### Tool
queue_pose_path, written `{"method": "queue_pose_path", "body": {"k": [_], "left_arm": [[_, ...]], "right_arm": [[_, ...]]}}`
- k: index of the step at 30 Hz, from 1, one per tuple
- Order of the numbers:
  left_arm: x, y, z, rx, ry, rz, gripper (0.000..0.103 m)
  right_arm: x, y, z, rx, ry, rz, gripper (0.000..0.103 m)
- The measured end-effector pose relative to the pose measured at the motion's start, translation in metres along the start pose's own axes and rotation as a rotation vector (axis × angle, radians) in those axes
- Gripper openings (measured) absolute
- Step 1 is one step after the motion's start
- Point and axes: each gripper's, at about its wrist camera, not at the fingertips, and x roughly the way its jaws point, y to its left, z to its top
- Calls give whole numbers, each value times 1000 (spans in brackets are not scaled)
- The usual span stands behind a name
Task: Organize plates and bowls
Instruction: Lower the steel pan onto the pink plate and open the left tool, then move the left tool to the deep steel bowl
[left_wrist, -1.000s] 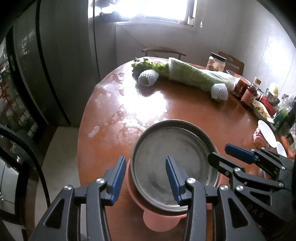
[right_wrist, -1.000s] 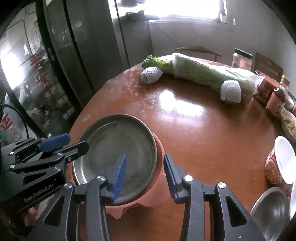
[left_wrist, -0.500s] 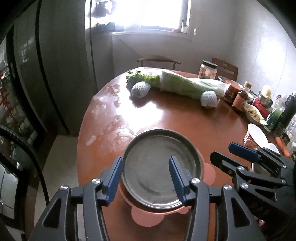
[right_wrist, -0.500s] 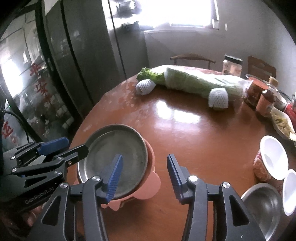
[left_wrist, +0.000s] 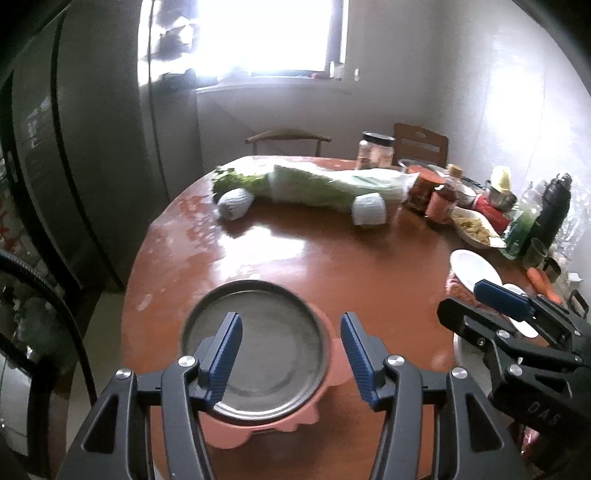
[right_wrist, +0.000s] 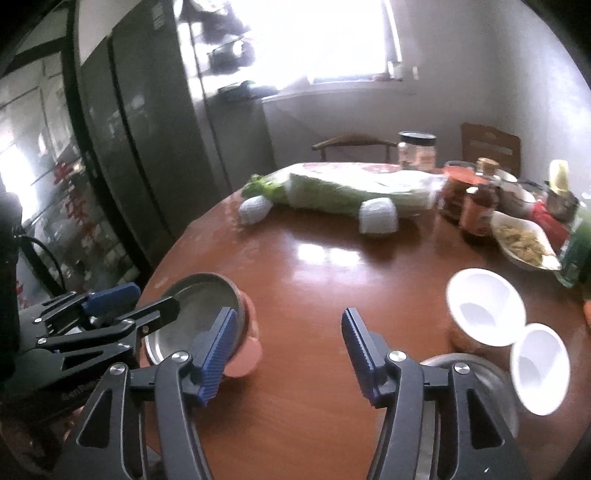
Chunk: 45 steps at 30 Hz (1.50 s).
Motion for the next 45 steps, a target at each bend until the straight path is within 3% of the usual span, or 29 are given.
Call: {"method": "queue_pose_path", "body": {"k": [22, 32, 45], "left_arm": [[6, -112, 13, 90, -36, -102, 57], [32, -157, 2, 148, 32, -137, 58], [81, -159, -21, 134, 187, -189, 58]], "right_arm": [[-81, -131, -33, 152, -94, -167, 70], [-95, -160, -65, 173, -59, -178, 70], [-68, -170, -107, 191, 84, -162, 71]]}}
